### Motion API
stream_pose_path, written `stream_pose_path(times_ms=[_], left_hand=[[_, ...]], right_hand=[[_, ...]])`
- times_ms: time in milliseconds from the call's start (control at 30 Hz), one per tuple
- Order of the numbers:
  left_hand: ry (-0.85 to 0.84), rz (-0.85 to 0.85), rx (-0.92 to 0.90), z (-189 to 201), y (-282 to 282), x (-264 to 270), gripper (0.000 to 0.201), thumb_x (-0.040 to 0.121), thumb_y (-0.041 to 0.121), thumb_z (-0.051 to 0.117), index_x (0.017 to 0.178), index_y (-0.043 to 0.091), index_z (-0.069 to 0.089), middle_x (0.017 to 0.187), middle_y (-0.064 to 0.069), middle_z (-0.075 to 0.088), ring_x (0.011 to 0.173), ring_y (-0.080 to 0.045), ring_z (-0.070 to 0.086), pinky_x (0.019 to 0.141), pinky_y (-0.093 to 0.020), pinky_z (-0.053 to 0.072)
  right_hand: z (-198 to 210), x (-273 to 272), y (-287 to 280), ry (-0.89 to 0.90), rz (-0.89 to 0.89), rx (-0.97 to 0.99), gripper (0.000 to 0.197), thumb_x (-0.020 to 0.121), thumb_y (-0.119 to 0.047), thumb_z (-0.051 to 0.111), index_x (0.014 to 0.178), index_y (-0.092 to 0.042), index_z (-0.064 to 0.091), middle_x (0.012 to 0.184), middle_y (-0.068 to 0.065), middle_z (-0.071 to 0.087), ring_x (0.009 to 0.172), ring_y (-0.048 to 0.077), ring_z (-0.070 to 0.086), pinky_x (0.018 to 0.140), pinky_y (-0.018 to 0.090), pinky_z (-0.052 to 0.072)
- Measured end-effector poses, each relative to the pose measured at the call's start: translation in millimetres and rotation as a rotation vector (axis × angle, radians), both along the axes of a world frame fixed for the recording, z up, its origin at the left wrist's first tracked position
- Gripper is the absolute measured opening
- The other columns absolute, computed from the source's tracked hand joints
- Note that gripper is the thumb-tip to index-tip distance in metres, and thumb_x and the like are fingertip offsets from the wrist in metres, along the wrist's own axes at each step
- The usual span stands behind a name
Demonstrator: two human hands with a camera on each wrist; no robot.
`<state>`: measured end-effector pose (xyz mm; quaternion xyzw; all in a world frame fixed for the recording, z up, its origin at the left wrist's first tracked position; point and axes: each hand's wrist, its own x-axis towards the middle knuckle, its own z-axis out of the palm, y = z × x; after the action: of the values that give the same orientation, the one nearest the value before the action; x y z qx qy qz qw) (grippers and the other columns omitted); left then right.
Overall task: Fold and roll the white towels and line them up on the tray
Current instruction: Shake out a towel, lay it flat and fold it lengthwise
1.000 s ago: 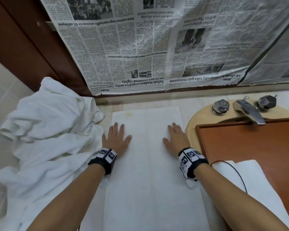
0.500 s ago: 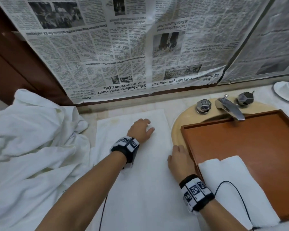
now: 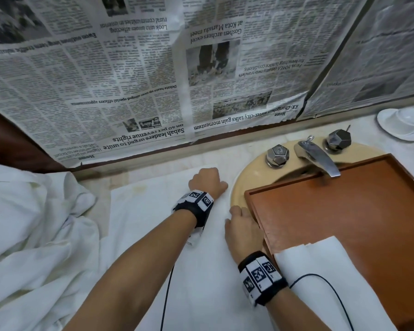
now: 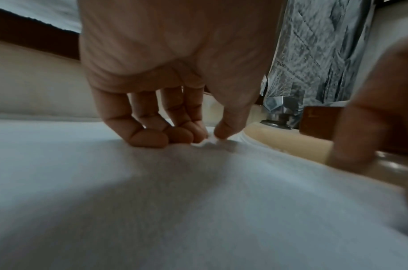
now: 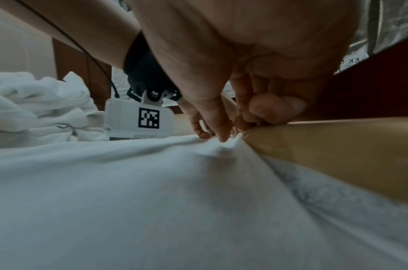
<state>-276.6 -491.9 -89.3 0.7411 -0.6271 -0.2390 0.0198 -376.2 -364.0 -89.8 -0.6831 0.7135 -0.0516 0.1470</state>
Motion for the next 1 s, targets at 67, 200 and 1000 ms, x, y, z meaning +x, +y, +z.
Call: stream_pose_path(times_ms=[67,200,1000], left_hand=[[0.035,0.045,0.010,0.9,-0.7,1.4,0.020,0.081,0.029,0.062,0.097,0.017,0.068,0.101,-0.004,0.065,0.088,-0.028,0.062,0.072,-0.030,0.045],[0.202,0.171,-0.006,5.3,1.5,10.7,0.015,0.079,0.031,0.065,0.088,0.020,0.069,0.094,-0.001,0.066,0.085,-0.027,0.063,0.075,-0.031,0.051],[0.550,0.481,-0.208,55.7,97.0,199.6,0.017,0.082,0.025,0.067,0.069,0.015,0.072,0.067,0.006,0.071,0.071,-0.014,0.064,0.077,-0.034,0.057]], right_hand=[[1.7,-0.5,-6.7,-0.018,-0.029,0.017,0.028,0.080,-0.022,0.077,0.102,-0.014,0.064,0.098,0.006,0.063,0.074,0.026,0.067,0.051,0.034,0.047],[0.7,-0.9,-15.6,-0.032,-0.038,0.055,0.028,0.100,-0.028,0.049,0.125,-0.018,0.053,0.134,0.005,0.046,0.107,0.025,0.060,0.076,0.035,0.049],[84.5,107.3,55.1,-0.385,0.296,-0.039,0.021,0.097,-0.025,0.055,0.085,-0.009,0.063,0.081,0.005,0.065,0.075,0.023,0.060,0.069,0.034,0.048]])
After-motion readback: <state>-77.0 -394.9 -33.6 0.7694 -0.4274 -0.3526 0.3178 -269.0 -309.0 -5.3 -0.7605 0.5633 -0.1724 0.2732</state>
